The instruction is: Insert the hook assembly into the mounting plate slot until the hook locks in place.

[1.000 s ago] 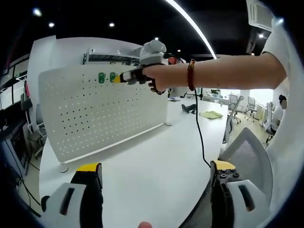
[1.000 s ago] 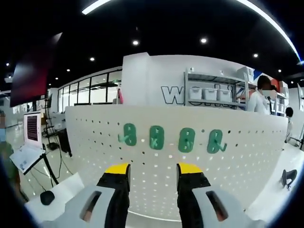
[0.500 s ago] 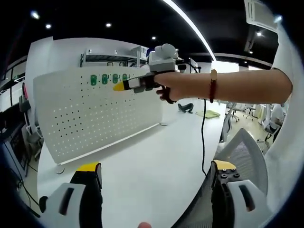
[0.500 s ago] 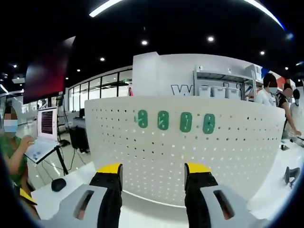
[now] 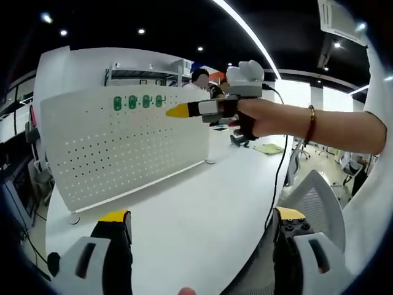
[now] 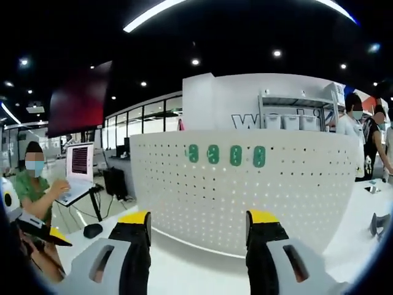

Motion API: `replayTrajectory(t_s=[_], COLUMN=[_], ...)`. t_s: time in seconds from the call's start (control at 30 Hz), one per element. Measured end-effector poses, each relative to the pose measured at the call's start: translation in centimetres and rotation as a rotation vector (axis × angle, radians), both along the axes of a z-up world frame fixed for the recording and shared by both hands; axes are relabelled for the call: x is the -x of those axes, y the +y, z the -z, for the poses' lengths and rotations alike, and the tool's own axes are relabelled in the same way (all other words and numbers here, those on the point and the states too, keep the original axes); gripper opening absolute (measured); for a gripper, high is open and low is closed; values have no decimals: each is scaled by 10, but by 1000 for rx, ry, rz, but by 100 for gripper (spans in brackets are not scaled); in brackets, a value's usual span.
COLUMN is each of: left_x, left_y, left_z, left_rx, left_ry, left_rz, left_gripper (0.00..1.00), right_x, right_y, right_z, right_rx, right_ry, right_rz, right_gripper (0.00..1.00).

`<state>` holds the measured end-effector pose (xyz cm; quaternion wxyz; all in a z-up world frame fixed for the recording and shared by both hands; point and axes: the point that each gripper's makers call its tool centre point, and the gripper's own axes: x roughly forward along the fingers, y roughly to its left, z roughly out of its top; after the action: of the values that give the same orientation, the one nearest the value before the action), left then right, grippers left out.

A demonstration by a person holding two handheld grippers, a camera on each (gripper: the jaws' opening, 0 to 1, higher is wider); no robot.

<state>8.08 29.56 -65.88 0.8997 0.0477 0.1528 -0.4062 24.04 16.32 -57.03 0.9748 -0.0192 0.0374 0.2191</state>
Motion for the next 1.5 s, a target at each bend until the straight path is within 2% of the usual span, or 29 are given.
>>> replayTrajectory(t_s=[0.27,0.53,0.73,0.87,0.97,1.03,1.1,1.17,1.23,1.3,1.4,1.5], left_x=[-6,-10,-19,-27,-33,-34,-35,-36,-37,-38,-39,-39], left_y=[7,21,35,42,44,46,47,47,48,49,48,47], left_z=[-8,-11,-10,-13,-6,0,-1,-3,-2,0,8,6], left_rx=[15,5,4,14,0,-18,-5,8,5,16,28,22], left_ry=[-15,-24,-20,-26,-26,-3,-9,-8,-8,-6,25,15], left_rz=[-54,-89,-122,-138,-139,-140,-143,-145,-148,-152,-154,-147], left_gripper=[98,98,97,98,97,97,97,97,97,98,98,98], right_x=[27,44,54,65,72,77,84,91,98,102,107,110], right_y=[-13,-24,-27,-31,-43,-49,-56,-62,-67,-69,-70,-71], right_z=[8,21,25,30,35,39,50,55,53,55,56,53], right_rx=[12,54,57,85,75,53,77,64,32,34,25,14], right_ry=[-8,6,7,14,28,34,61,78,66,71,61,59], right_rz=[-38,-54,-65,-83,-63,-53,-40,-28,-13,-14,-26,-33], right_gripper=[67,69,70,71,71,71,72,75,78,81,84,86])
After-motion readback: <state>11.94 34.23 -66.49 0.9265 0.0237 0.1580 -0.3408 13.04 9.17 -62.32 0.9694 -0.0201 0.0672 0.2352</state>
